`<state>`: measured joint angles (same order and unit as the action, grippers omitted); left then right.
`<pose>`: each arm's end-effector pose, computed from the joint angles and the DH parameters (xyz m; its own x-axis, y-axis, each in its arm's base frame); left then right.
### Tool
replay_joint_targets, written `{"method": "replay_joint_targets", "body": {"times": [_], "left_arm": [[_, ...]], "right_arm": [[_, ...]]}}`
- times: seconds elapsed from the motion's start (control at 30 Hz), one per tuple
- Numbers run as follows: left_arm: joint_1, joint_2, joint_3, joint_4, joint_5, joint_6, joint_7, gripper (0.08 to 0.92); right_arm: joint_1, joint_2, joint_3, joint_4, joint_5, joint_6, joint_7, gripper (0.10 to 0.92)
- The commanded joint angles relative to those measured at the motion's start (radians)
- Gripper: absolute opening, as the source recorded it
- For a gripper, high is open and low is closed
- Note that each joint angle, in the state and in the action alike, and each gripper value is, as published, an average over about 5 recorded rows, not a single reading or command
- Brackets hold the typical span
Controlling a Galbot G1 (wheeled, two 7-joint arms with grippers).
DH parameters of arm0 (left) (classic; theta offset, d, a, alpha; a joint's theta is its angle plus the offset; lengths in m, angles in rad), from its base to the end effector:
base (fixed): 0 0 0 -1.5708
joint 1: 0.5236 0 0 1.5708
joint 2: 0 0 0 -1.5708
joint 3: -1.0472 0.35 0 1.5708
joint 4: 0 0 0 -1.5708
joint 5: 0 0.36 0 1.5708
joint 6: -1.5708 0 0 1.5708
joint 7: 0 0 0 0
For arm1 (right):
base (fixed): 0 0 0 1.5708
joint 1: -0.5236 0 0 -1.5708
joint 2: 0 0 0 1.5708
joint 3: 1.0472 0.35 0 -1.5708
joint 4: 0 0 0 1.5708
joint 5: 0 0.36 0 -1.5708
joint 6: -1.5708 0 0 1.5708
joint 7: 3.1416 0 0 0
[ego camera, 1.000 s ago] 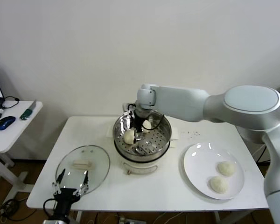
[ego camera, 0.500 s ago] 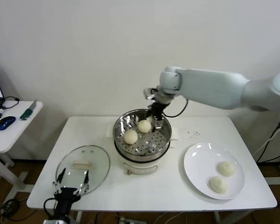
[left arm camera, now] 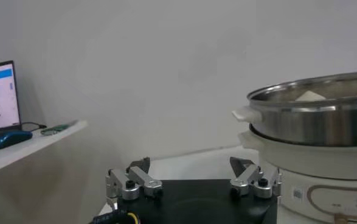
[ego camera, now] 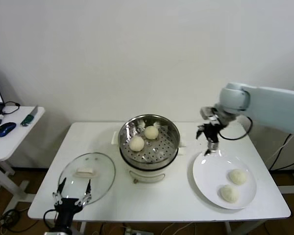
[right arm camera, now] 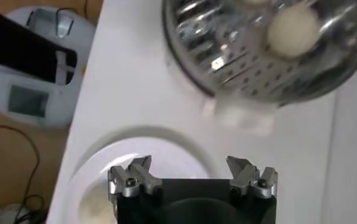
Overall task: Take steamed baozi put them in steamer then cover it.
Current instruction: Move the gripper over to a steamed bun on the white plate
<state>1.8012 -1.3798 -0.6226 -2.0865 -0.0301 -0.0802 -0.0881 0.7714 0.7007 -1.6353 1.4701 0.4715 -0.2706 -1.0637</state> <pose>0.1153 0.0631 -0.3325 -0.9890 -0.0627 0.1342 -0.0366 0.9813 0.1892 0.5110 -0.1031 -0.0757 -0.0527 -0.1433 0.9883 -0.9855 -0.1524 -0.0746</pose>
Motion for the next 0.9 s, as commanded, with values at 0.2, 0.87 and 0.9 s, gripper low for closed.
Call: {"method": "replay_joint_targets", "body": {"times": [0.2,0.87,0.9], "left_arm": [[0.001,-0.003,-0.009,-0.001,0.021,0.013,-0.006,0.823],[-0.008,-0.012,-0.006,0.025,0.038,0.016,-0.006,0.823],[-0.007,-0.012,-0.006,0.025,0.039,0.015,-0.006,0.823]], "right_arm": [[-0.329,-0.299,0.135,0.058,-0.320,0.039,-0.024,0.823],[-0.612,-0.204,0.375,-0.053,-0.366,0.039,-0.002,0.823],[-0.613,-0.195,0.376,-0.060,-0.360,0.037,0.001,0.823]]}}
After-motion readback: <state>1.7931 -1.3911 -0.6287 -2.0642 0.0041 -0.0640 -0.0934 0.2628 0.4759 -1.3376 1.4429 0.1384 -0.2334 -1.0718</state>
